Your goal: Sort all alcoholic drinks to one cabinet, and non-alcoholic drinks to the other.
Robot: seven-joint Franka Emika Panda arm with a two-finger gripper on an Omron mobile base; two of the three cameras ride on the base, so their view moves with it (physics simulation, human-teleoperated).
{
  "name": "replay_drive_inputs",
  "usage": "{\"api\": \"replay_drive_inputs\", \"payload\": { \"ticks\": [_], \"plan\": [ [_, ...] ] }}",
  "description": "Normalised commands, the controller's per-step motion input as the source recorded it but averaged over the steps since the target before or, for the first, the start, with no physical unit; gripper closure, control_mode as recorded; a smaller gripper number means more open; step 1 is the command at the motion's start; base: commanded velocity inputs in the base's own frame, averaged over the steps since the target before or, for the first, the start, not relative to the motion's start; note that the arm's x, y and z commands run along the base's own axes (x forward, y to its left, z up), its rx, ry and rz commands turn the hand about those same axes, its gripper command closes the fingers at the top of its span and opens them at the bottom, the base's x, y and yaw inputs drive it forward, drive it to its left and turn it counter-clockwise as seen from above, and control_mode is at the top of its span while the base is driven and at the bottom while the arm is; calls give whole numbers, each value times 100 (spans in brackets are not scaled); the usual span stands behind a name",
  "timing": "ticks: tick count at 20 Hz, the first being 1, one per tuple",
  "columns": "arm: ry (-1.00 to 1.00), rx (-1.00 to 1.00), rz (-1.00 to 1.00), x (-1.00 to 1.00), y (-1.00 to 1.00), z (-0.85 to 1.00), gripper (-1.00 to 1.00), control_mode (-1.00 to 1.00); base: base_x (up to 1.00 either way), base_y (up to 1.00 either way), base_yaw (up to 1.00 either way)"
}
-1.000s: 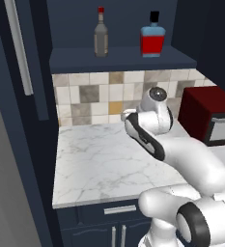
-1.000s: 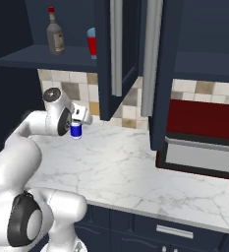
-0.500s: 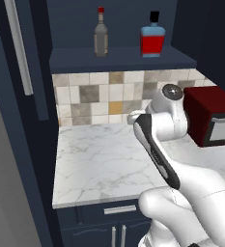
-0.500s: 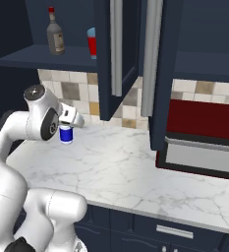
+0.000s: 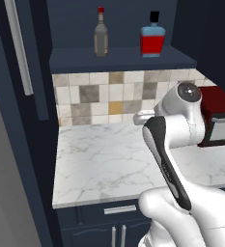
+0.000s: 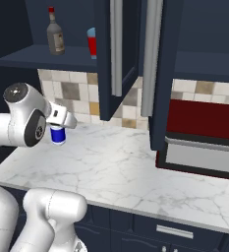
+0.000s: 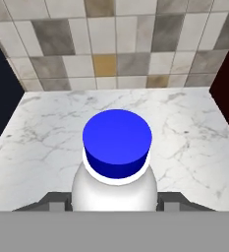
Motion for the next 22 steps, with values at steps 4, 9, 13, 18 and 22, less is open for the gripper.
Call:
{"api": "replay_drive_inputs", "payload": {
  "ticks": [4, 9, 13, 18, 22],
  "plan": [
    [0, 0, 0, -31, 0, 66, 100, -100, 0, 0, 0],
    [0, 0, 0, -38, 0, 32, 100, -100, 0, 0, 0],
    [0, 0, 0, -21, 0, 2, 100, -100, 0, 0, 0],
    [0, 0, 0, -3, 0, 0, 100, 100, -30, 0, 0],
    [0, 0, 0, 0, 0, 0, 100, 100, -99, 0, 0]
  ]
}}
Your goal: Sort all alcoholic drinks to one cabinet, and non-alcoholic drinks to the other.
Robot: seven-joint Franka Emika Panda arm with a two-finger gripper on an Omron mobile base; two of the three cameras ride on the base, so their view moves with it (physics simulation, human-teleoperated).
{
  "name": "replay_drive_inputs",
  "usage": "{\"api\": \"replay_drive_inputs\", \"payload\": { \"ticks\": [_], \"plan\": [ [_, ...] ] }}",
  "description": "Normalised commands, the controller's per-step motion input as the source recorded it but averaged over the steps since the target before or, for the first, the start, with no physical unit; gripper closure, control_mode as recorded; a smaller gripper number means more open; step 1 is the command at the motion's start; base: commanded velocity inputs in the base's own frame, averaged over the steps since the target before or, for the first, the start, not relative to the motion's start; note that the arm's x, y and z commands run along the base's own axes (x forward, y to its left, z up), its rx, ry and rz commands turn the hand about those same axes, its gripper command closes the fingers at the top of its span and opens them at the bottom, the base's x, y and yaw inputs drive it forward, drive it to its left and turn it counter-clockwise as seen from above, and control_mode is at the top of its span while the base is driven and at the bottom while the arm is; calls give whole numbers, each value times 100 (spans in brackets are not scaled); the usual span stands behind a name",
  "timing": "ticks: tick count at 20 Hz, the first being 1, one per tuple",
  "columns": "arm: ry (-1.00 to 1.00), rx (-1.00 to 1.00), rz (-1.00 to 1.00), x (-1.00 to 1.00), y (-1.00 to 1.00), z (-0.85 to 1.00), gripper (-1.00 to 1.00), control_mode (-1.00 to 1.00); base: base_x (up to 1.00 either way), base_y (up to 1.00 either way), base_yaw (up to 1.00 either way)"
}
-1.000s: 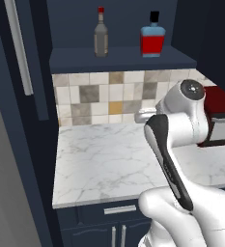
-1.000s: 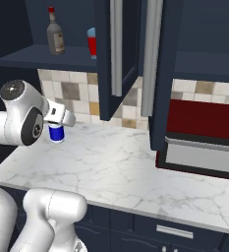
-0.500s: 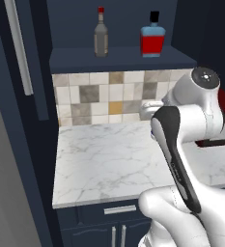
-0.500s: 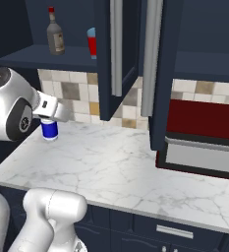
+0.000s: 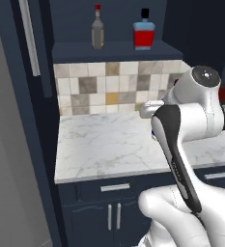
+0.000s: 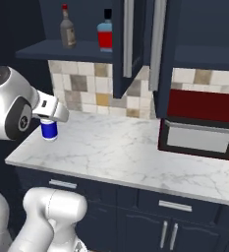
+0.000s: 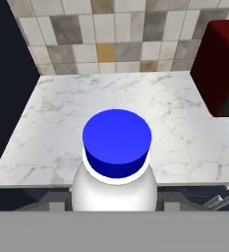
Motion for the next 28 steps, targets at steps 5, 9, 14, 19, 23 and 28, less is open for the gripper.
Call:
{"api": "replay_drive_inputs", "payload": {
  "ticks": [5, 9, 14, 19, 23, 28],
  "plan": [
    [0, 0, 0, 0, 0, 0, 100, 100, -100, 0, 0],
    [0, 0, 0, 0, 0, 0, 100, 100, -96, -34, -1],
    [0, 0, 0, 0, 0, 0, 100, 100, -61, -75, 0],
    [0, 0, 0, 0, 0, 0, 100, 100, -28, -92, 0],
    [0, 0, 0, 0, 0, 0, 100, 100, -12, -98, 0],
    [0, 0, 0, 0, 0, 0, 100, 100, -1, -90, 0]
  ]
}}
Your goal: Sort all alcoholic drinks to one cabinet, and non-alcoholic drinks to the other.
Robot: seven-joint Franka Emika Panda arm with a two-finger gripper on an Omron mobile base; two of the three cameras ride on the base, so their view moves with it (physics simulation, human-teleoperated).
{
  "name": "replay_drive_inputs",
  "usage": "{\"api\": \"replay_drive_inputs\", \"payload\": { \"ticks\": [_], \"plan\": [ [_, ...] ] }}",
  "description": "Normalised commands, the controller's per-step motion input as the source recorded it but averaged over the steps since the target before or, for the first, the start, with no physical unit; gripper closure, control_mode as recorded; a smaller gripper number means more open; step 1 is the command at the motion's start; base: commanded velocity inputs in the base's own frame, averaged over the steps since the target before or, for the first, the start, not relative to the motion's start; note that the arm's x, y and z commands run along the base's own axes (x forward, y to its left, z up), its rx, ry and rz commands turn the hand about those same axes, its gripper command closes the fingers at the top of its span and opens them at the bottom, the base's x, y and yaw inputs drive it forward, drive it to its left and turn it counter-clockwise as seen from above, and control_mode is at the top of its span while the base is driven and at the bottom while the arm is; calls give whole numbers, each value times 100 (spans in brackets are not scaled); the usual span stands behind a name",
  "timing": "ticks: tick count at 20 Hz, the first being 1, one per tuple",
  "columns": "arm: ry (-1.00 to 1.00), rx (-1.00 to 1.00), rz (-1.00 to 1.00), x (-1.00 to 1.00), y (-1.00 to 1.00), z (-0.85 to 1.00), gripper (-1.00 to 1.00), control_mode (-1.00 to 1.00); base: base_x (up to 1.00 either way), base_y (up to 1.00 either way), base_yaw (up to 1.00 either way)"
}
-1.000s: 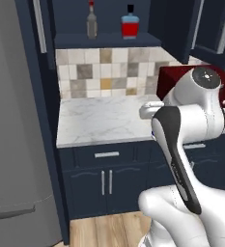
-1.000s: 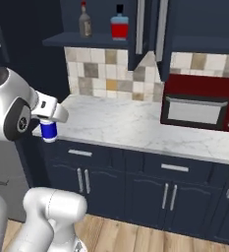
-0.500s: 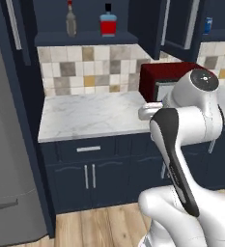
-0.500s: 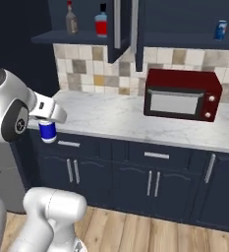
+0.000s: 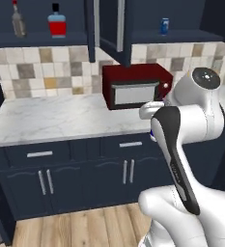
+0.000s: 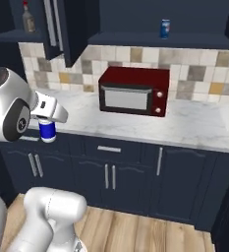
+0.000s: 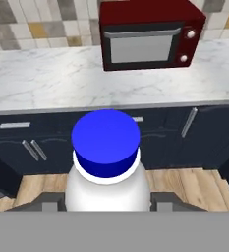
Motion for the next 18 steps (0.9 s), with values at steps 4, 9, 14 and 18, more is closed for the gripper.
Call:
{"api": "replay_drive_inputs", "payload": {
  "ticks": [4, 9, 14, 18],
  "plan": [
    [0, 0, 0, 0, 0, 0, 100, 100, 0, -85, 0],
    [0, 0, 0, 0, 0, 0, 100, 100, 13, -73, 0],
    [0, 0, 0, 0, 0, 0, 100, 100, 71, -36, 0],
    [0, 0, 0, 0, 0, 0, 100, 100, 82, -9, 0]
  ]
}}
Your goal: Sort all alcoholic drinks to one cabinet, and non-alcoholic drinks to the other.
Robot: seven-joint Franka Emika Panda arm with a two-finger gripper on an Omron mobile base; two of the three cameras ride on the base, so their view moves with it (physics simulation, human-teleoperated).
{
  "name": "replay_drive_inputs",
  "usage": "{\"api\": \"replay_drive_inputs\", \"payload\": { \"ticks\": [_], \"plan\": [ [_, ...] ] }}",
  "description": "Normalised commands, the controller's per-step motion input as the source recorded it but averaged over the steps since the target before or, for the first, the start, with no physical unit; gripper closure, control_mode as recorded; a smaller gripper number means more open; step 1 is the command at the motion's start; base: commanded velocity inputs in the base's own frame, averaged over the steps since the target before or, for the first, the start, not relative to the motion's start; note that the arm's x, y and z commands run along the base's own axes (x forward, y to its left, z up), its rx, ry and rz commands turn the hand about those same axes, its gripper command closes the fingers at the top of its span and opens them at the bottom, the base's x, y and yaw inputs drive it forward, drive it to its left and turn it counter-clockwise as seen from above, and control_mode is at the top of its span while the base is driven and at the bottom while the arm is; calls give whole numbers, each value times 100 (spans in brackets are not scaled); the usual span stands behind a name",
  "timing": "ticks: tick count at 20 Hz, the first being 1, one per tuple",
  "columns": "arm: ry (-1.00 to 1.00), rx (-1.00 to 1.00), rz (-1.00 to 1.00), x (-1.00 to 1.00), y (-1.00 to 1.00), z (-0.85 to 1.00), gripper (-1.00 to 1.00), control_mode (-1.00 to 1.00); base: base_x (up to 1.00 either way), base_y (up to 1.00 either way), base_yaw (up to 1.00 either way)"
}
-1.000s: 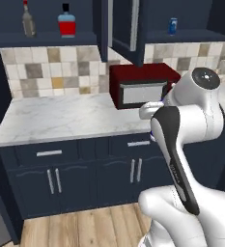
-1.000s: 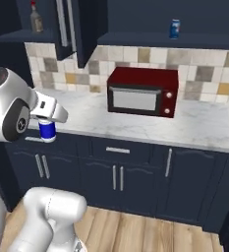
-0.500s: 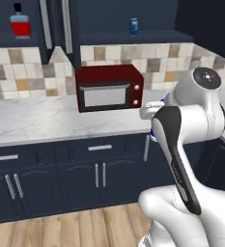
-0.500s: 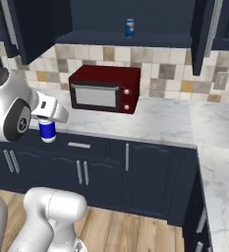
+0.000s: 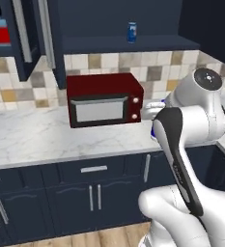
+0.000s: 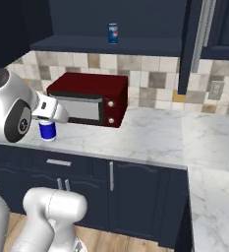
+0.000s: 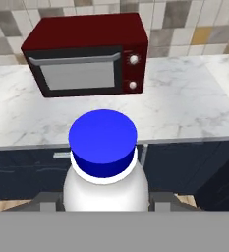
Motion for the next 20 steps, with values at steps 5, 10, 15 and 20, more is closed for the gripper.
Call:
{"api": "replay_drive_inputs", "payload": {
  "ticks": [5, 10, 15, 20],
  "plan": [
    [0, 0, 0, 0, 0, 0, 100, 100, 78, -9, 0],
    [0, 0, 0, 0, 0, 0, 100, 100, 67, -12, 0],
    [0, 0, 0, 0, 0, 0, 100, 100, 42, -11, 0],
    [0, 0, 0, 0, 0, 0, 100, 100, 22, -5, 0]
  ]
}}
